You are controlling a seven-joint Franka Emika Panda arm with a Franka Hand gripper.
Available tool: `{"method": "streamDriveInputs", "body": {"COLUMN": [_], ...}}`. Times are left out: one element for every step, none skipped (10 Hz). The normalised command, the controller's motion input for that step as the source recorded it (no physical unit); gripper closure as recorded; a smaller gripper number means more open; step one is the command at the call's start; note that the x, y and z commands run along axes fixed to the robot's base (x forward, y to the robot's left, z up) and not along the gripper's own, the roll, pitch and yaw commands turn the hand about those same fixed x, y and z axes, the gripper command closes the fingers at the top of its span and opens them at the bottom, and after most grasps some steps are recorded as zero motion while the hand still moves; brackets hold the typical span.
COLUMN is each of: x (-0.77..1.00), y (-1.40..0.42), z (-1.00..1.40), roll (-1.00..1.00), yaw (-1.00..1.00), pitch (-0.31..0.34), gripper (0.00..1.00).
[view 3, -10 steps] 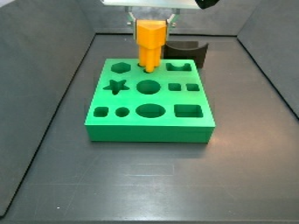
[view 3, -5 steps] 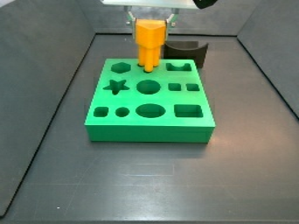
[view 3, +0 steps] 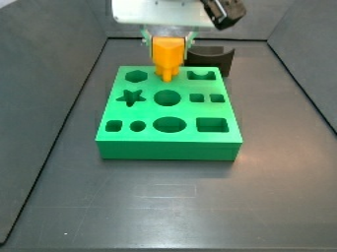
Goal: Insert the 3 prong object.
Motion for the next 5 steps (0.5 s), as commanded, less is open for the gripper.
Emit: {"method": "streamDriveInputs", "body": {"x": [0.0, 0.0, 0.0, 0.0, 0.0], "y": [-0.05, -0.11, -0.13, -0.11, 0.0], "z": [-0.41, -0.35, -0.35, -0.37, -0.02], "roll": [0.21, 0.28, 0.28, 0.2, -0.01], "yaw": [0.0, 0.0, 0.0, 0.0, 0.0], "pitch": [-0.083, -0.061, -0.064, -0.087, -0.047], "gripper": [1.0, 1.0, 1.0, 1.0, 1.0]}}
